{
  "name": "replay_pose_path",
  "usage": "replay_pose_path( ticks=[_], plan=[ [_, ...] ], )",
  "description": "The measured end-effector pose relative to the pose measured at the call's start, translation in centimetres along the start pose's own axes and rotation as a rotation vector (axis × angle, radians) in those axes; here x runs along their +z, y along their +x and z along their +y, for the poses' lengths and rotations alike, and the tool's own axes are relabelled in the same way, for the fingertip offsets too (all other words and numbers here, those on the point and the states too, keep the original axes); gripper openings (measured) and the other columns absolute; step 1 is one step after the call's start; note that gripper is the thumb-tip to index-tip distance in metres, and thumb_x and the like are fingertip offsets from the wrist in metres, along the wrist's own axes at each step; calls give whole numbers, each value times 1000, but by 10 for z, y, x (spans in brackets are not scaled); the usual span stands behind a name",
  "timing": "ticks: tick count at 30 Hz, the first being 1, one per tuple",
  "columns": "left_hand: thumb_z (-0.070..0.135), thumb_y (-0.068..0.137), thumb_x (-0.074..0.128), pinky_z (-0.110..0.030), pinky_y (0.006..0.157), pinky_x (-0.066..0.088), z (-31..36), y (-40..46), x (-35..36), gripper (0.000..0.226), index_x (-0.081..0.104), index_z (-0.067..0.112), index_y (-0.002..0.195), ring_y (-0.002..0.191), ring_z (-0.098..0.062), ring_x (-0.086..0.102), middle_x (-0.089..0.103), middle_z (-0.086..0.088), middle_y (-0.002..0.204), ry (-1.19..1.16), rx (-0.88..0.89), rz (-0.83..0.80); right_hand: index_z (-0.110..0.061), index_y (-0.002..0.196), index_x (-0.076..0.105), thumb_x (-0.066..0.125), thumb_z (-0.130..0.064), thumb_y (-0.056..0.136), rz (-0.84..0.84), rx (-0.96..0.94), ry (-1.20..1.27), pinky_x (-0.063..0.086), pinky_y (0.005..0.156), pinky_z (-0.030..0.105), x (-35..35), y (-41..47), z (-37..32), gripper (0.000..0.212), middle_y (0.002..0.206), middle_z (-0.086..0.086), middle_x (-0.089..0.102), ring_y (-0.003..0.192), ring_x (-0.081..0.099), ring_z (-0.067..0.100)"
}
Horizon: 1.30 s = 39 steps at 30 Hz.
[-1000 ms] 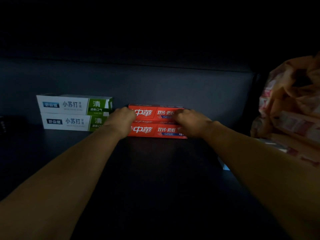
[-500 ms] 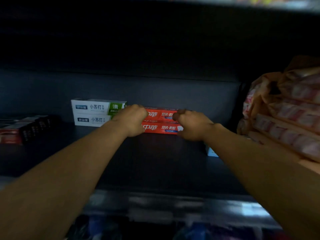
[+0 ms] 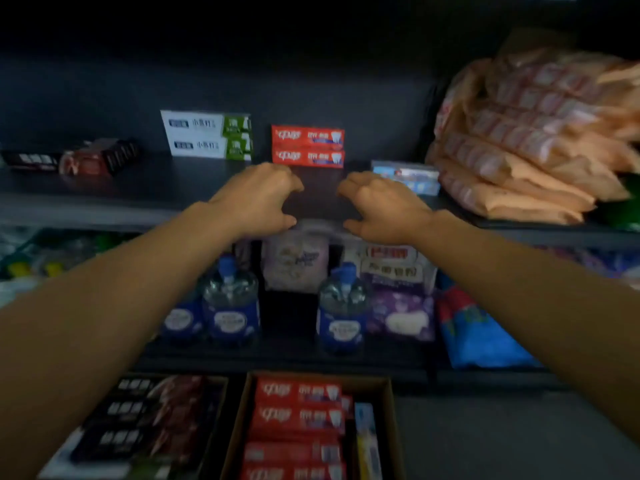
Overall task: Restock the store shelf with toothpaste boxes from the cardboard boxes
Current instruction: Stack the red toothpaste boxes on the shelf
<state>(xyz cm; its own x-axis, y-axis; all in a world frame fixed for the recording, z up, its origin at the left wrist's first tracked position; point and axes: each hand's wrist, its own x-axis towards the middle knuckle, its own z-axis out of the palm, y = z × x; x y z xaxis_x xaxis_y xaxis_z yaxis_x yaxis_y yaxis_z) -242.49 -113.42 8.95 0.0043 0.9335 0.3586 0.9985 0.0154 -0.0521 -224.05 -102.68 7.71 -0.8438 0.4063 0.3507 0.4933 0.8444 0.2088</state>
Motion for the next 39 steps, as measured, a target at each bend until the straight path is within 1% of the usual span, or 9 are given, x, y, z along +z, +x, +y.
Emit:
replay_pose_path(
  ticks=[5,11,17,20,25,28,32,35,39],
  plan=[
    [25,76,70,-42,80,51,26,-52,51,33,68,11,106,100,-30,58,62,-10,106,-79,56,-110,-7,126,52,62,-22,84,-81,-53,75,47,87,44,44,-60,-29,47,125,14,52,116,49,33],
    [30,83,69,-39,99,43,40,-93,142,60,49,15,137,124,-24,46,50,-6,136,-132,-5,-373,-11,132,48,61,-26,86,-259,-57,188,46,90,40,129,-101,-56,50,130,7,48,120,47,25],
    [30,84,63,-38,88,48,44,-128,228,34,62,17,116,109,-21,53,55,-3,115,-228,-44,-564,-13,126,49,60,-36,89,-430,-15,340,46,83,37,221,-132,-86,45,123,6,50,114,48,22],
    [28,84,63,-34,87,48,39,-141,260,31,62,20,114,110,-19,53,55,-1,116,-255,-70,-628,-16,135,43,60,-39,89,-531,33,447,45,92,37,261,-148,-99,54,130,6,49,119,47,21],
    [28,84,63,-35,93,49,29,-156,293,43,57,23,127,116,-19,53,54,-1,132,-330,-102,-668,-19,149,25,62,-42,86,-671,57,437,36,110,42,317,-169,-118,76,150,5,30,136,31,21],
    [30,86,63,-35,98,46,24,-161,308,48,53,22,131,123,-20,48,52,-1,135,-311,-120,-713,-16,148,25,67,-42,83,-644,62,395,34,111,43,334,-173,-124,82,148,6,27,136,26,21],
    [30,87,63,-33,100,42,19,-162,317,50,51,23,134,125,-19,46,51,-1,137,-302,-109,-708,-13,145,32,66,-32,84,-552,65,404,33,110,46,338,-172,-127,72,144,9,35,133,32,24],
    [29,87,63,-33,100,40,16,-161,317,52,49,24,136,128,-19,44,49,-1,139,-309,-114,-710,-12,143,33,64,-30,86,-561,76,379,34,109,42,339,-171,-131,68,142,11,37,130,36,25],
    [29,84,65,-34,97,45,12,-162,312,51,53,24,133,124,-18,48,51,1,137,-329,-109,-692,-13,141,32,70,-34,80,-585,112,352,33,110,41,341,-170,-135,75,141,11,37,130,36,25]
  ],
)
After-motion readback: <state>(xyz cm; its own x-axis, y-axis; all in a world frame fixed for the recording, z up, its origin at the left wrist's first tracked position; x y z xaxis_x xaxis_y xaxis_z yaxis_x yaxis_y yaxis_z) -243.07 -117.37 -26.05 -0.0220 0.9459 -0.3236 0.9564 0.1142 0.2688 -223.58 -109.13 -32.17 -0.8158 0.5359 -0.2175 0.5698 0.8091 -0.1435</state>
